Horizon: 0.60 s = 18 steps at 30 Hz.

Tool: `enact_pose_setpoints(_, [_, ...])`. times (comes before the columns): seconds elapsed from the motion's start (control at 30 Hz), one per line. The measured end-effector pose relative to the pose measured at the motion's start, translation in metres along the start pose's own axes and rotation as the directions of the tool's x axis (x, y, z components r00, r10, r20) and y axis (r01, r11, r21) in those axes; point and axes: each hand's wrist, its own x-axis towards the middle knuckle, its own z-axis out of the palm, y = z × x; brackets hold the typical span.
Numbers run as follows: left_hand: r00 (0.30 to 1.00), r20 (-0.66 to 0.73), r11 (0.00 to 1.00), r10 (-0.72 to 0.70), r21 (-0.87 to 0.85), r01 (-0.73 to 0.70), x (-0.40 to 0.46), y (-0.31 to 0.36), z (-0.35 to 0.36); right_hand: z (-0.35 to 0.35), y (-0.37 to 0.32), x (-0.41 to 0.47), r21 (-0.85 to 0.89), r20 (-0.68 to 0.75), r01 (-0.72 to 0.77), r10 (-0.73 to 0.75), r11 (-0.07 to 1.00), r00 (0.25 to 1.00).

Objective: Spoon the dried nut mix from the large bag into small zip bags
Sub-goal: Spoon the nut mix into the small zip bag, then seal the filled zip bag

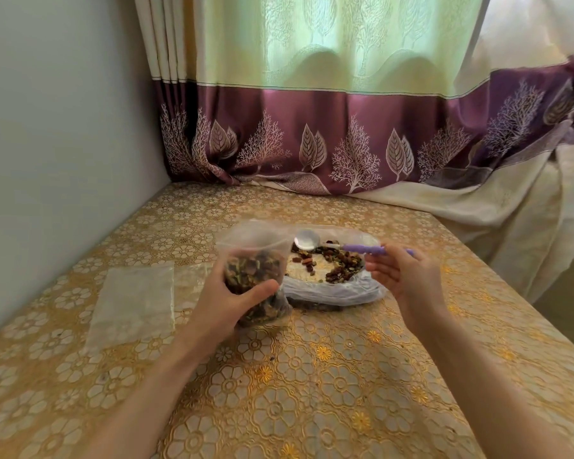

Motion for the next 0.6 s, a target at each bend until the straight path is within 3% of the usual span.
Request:
enact_pose_setpoints(0.1, [0.992,0.110,0.997,-0.062,0.061,0.055,-0.003,-0.002,0.000,-0.008,0.016,0.001,-0.113,0.011,-0.047,0.048,0.992,0.999])
enact_pose_setpoints(0.2, [0.991,0.113,0.996,-0.073,0.064,0.066,-0.003,0.001,-0.001,-0.013,0.027,0.002,-0.288,-0.036,-0.001,-0.009,0.958,0.999])
enact_pose_setpoints(0.3, [0.999,0.029,0.999,-0.039,0.039,0.038,-0.003,0.005,0.001,-0.015,0.034,0.002,-0.569,-0.045,0.114,-0.169,0.814,0.985])
enact_pose_setpoints(0.4, [1.000,-0.010,1.000,0.029,-0.011,-0.029,-0.004,0.012,0.004,-0.016,0.037,0.002,-0.685,0.001,0.202,-0.277,0.700,0.961])
enact_pose_setpoints(0.53, [0.992,0.117,0.996,-0.043,0.080,0.034,-0.007,0.012,0.011,-0.017,0.039,0.000,-0.890,0.026,0.209,-0.413,0.405,0.911])
enact_pose_setpoints(0.6, [0.977,0.184,0.987,-0.105,0.143,0.079,-0.009,0.010,0.013,-0.011,0.036,-0.007,-0.873,0.081,0.300,-0.494,0.383,0.866])
